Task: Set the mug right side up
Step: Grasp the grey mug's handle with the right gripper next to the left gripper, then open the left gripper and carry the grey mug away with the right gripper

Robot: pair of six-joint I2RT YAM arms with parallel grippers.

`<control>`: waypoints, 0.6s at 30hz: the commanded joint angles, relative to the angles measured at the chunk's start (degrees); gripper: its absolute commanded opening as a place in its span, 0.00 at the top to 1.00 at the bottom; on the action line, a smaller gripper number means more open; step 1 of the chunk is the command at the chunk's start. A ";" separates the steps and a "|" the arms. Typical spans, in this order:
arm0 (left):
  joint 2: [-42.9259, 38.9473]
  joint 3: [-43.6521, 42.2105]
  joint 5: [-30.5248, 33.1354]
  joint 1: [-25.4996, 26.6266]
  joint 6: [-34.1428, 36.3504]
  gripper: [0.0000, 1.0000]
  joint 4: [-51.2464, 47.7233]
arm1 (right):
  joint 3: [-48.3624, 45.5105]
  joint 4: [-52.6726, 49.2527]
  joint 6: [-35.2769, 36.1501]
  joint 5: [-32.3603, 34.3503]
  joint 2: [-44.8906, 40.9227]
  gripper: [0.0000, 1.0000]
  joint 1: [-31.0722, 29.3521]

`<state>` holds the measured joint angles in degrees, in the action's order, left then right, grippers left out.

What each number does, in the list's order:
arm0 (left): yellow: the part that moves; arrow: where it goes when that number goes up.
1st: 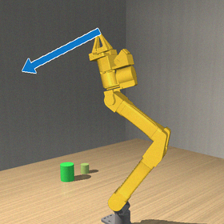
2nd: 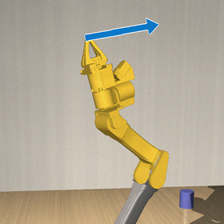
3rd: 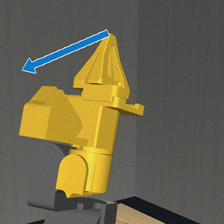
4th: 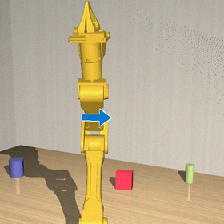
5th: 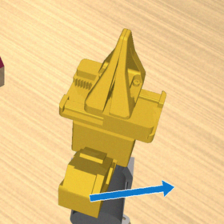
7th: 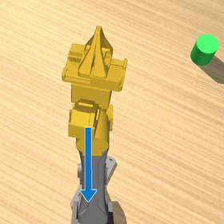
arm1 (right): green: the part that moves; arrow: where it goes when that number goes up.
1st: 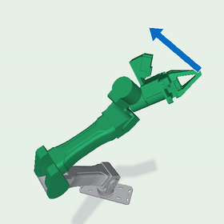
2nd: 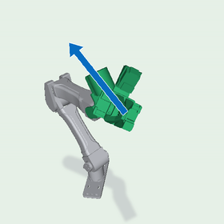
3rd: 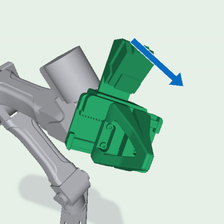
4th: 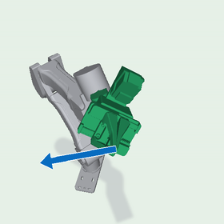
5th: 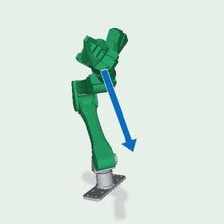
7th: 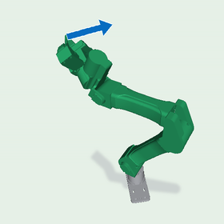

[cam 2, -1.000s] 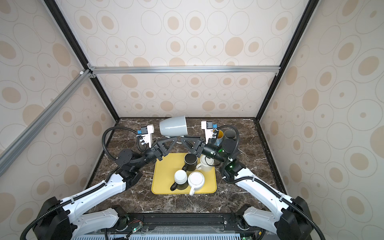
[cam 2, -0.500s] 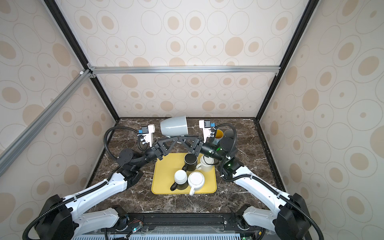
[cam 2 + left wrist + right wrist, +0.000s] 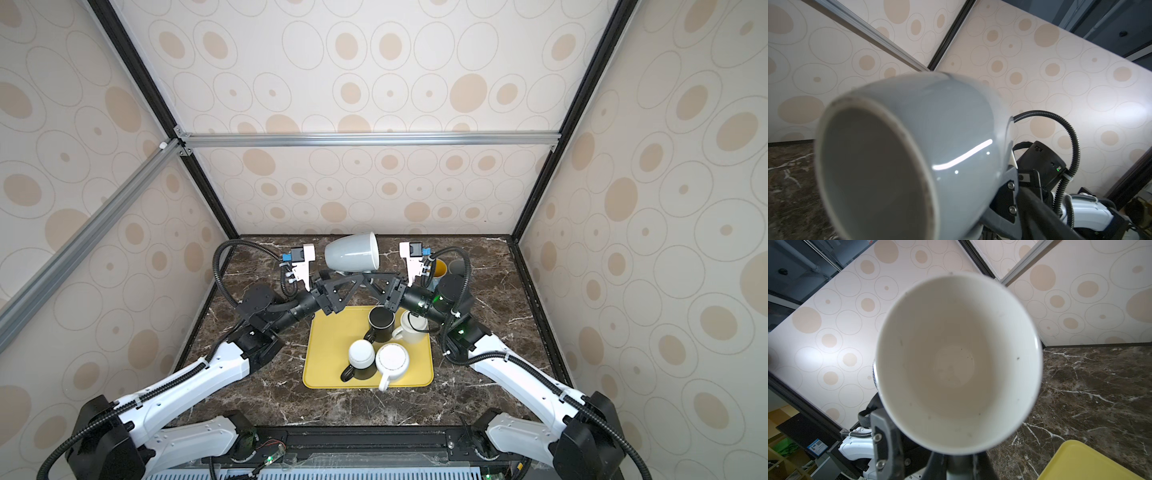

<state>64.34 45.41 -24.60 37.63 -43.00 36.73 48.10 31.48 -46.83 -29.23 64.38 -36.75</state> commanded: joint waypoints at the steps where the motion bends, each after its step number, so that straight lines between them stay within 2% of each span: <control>1: -1.58 2.12 3.66 -0.43 7.25 0.00 -7.20 | 2.19 -0.30 2.29 1.95 -2.68 1.00 -0.64; 5: -1.58 3.02 5.53 -0.51 10.18 0.00 -11.06 | 2.94 -3.35 4.19 3.76 -3.16 1.00 -0.67; 11: -3.25 5.44 12.28 -0.56 17.27 0.00 -22.56 | 7.24 -14.68 10.56 8.77 -3.66 1.00 -0.51; 18: -5.13 4.00 16.15 -0.89 20.76 0.00 -27.91 | 12.17 -25.88 15.35 14.39 -3.06 1.00 -0.45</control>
<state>60.16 48.16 -11.62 37.30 -25.91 12.64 56.58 7.57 -35.44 -18.55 62.83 -36.80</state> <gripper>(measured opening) 0.999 0.156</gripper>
